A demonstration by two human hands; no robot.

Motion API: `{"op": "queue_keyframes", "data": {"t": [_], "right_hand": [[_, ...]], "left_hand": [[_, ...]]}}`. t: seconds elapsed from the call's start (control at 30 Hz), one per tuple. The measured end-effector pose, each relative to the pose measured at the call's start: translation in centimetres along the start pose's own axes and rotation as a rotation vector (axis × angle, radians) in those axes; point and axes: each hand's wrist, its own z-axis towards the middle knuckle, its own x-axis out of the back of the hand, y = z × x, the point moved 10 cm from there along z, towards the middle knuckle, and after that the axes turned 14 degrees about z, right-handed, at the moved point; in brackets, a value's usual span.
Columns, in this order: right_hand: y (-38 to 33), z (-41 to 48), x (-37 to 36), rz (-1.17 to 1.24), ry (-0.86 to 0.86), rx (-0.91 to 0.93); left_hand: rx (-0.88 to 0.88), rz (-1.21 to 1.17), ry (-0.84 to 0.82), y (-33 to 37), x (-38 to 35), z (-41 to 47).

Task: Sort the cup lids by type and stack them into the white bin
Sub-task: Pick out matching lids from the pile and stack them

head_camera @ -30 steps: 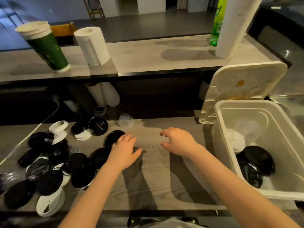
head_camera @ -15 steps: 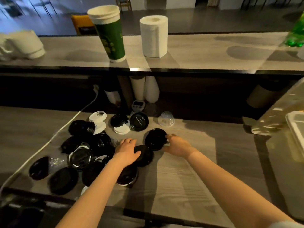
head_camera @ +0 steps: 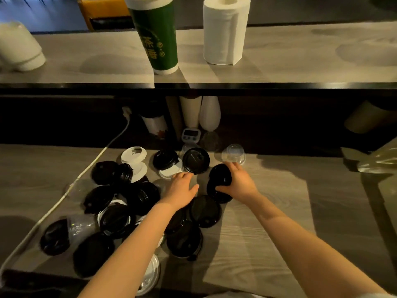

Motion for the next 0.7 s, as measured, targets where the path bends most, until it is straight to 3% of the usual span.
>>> {"op": "queue_keyframes", "data": {"t": [0.1, 0.23, 0.37, 0.53, 0.6, 0.7], "right_hand": [[-3.3, -0.9, 2.0, 0.182, 0.085, 0.163], [-8.1, -2.7, 2.1, 0.239, -0.003, 0.373], [-8.9, -3.0, 0.7, 0.202, -0.099, 0.374], [-2.9, -1.7, 0.0, 0.088, -0.082, 0.144], [-0.4, -1.6, -1.9, -0.002, -0.222, 0.039], [1.4, -2.0, -4.3, -0.229, -0.355, 0.050]], "left_hand": [[0.088, -0.356, 0.071, -0.4, 1.4, 0.2], [0.191, -0.904, 0.010, -0.5, 0.9, -0.7], [0.266, -1.047, 0.115, -2.1, 0.9, -1.9], [0.374, -1.063, 0.236, -6.0, 1.4, -3.3], [0.393, -1.059, 0.271, -7.3, 1.5, -3.8], [0.401, -1.051, 0.290, -8.1, 1.4, -4.4]]}}
